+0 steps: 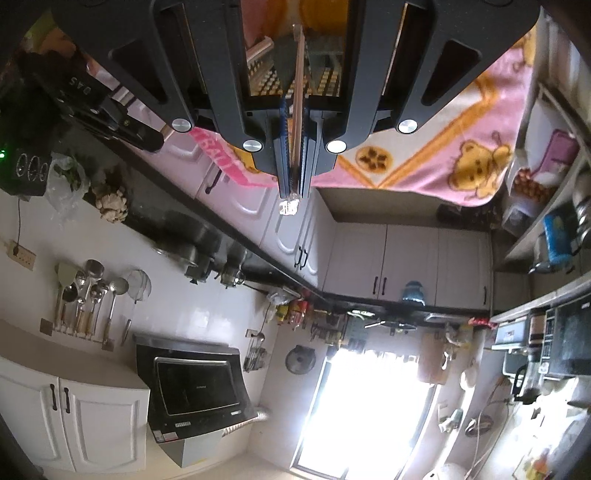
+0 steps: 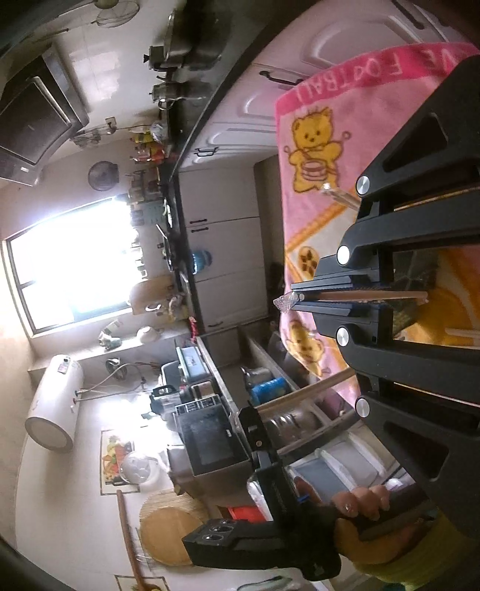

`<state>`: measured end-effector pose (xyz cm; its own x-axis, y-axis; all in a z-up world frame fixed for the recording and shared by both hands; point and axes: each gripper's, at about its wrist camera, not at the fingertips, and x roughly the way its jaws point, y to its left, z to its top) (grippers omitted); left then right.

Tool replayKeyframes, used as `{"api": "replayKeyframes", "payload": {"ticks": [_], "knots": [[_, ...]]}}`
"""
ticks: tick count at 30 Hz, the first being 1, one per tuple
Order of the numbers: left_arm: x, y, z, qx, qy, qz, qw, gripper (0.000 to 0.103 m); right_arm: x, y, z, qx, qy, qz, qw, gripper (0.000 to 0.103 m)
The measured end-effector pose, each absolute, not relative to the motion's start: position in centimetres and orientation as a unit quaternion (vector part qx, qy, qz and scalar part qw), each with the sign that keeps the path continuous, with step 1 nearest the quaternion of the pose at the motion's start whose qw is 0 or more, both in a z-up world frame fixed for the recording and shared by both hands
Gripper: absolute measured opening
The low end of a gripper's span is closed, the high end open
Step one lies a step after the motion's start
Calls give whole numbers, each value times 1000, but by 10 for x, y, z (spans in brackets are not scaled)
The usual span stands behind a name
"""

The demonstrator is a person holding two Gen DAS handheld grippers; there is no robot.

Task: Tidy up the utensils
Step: 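Lift the left tool's chopstick over the caddy while the right tool carries its chopstick, then lower the left tool's chopstick into the caddy and open while the right tool releases its own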

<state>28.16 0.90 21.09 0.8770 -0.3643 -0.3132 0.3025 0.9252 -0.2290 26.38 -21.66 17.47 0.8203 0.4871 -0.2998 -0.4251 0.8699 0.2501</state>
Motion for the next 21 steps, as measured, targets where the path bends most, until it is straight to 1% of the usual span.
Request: {"api": "replayKeyframes", "payload": {"ticks": [10,21], "knots": [[303,-3,212,-72,162,-164,970,1,285,-210,185,86,165,233,955,5],[319,8,186,-78,177,-145,970,1,311,-204,174,87,172,214,958,5]]}}
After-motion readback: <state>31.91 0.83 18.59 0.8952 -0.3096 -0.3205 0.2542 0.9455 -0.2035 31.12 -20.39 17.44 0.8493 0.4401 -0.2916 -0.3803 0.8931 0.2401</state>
